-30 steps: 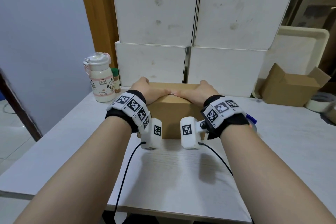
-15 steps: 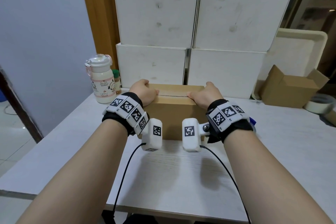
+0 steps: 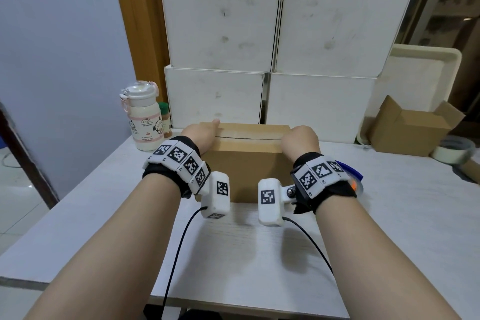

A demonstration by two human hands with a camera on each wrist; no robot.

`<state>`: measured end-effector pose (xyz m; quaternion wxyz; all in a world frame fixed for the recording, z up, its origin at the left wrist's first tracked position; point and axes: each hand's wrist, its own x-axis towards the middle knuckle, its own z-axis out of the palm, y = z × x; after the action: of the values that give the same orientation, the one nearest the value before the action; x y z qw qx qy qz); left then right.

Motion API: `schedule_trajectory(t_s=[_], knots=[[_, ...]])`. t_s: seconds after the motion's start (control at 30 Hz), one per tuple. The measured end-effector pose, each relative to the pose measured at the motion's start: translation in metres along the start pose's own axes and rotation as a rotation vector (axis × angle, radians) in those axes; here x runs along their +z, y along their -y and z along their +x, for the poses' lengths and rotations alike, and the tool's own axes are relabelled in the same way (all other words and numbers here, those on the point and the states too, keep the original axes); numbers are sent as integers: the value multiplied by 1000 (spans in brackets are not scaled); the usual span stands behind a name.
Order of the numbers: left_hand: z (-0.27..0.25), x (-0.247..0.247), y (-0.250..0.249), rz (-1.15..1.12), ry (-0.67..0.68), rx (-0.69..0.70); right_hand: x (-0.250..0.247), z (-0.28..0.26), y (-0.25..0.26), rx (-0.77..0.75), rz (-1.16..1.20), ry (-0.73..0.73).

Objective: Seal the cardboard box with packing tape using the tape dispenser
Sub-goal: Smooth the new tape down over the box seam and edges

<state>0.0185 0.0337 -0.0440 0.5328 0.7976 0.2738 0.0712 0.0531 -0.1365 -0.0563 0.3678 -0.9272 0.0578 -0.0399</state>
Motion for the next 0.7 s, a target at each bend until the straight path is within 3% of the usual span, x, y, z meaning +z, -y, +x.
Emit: schedule_trajectory(t_s=[0.07, 0.13, 0.37, 0.57, 0.7], knots=[[4, -1, 4, 248, 59, 61, -2, 2, 2, 14, 9, 24], [4, -4, 3, 366, 74, 9, -3, 4, 7, 25, -13, 81], [0, -2, -3, 434, 80, 19, -11, -4, 21, 61, -159, 254], [-3, -2, -5, 461, 77, 24, -14, -5, 20, 16, -232, 269], [3, 1, -9, 398, -14, 9, -14, -3, 20, 9, -206, 216]])
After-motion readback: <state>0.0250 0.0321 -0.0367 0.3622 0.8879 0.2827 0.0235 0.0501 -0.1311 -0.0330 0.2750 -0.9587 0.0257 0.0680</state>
